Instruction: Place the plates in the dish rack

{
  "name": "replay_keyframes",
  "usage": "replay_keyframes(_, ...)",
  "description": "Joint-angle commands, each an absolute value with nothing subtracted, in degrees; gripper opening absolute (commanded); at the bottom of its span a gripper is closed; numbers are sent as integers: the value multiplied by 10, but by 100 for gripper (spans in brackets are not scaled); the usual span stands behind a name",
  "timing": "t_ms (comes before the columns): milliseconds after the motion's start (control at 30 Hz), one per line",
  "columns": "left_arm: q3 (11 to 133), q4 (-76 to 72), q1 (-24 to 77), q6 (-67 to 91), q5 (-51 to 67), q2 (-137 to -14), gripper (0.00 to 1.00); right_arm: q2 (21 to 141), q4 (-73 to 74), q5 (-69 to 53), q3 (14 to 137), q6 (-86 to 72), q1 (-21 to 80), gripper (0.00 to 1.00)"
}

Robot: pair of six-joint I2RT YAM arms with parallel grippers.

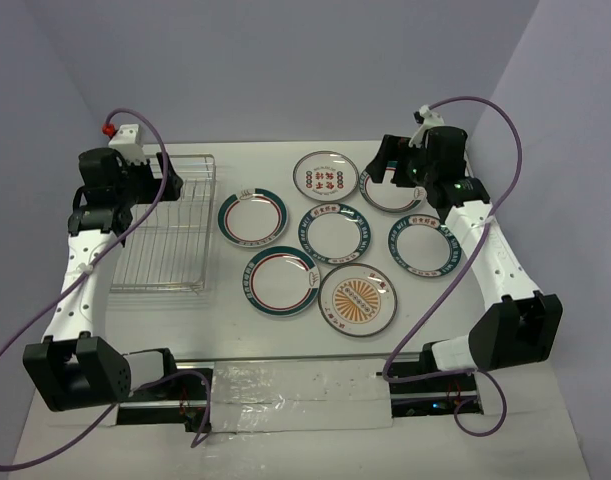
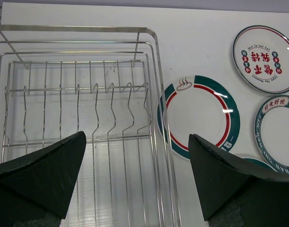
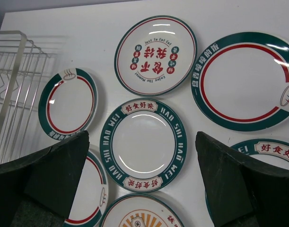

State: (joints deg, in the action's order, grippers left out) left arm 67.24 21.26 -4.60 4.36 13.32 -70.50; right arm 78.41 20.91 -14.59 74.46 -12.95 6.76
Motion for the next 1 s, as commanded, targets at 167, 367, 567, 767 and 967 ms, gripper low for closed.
replay_keyframes(167, 709, 207, -34, 38, 88, -719, 99, 779, 199, -148, 744, -123, 69, 100)
replay_keyframes(367, 706, 207, -33, 47, 93, -729, 99, 837, 206, -182, 779, -139, 100, 99)
replay_keyframes(567, 715, 216, -34, 62, 97, -736, 99, 990, 207, -149, 883, -155, 221, 97)
replay_keyframes(767, 689, 194, -33, 82, 78, -714, 99, 1169, 227, -181, 1008, -207, 273, 91)
replay_keyframes(967, 693, 201, -33, 87, 79, -723, 99, 1266, 214, -192, 1053, -240, 286, 86)
